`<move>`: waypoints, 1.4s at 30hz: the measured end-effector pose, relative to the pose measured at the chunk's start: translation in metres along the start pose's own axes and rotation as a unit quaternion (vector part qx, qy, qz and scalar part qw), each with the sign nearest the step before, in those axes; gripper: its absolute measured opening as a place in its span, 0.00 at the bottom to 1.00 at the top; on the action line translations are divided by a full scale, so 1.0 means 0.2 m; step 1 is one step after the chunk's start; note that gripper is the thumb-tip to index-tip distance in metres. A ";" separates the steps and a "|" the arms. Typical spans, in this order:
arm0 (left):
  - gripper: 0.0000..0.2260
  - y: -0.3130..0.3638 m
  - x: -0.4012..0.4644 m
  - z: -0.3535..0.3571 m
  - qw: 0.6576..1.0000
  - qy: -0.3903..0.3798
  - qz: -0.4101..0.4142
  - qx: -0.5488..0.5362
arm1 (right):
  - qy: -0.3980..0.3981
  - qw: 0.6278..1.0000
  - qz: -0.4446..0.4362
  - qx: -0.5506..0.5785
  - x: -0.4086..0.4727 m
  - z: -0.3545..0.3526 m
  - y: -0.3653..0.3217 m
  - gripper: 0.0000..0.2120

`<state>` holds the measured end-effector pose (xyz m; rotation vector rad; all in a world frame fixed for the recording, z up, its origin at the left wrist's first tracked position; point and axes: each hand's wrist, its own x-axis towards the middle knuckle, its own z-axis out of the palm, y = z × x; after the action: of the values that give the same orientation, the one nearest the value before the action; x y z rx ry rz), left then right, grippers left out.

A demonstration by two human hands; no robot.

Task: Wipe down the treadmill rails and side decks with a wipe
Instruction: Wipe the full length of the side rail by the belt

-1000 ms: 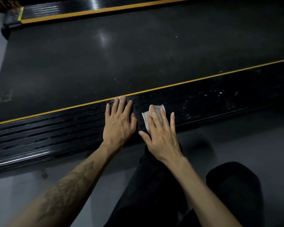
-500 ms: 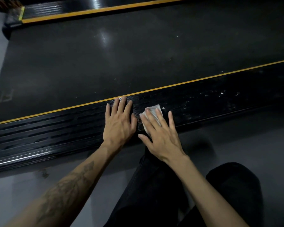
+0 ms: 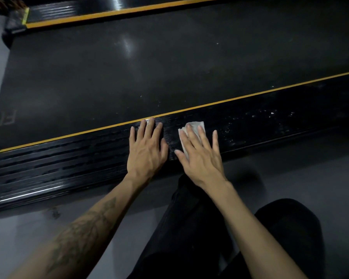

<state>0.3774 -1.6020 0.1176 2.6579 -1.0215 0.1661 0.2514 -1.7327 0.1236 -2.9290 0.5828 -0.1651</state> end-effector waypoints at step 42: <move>0.25 0.00 0.01 0.02 1.000 0.001 -0.009 0.007 | -0.015 0.998 0.050 0.028 0.03 0.02 -0.12 0.32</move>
<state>0.3784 -1.6043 0.1147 2.6776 -0.9988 0.1737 0.2665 -1.7134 0.1251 -2.8360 0.7054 -0.1233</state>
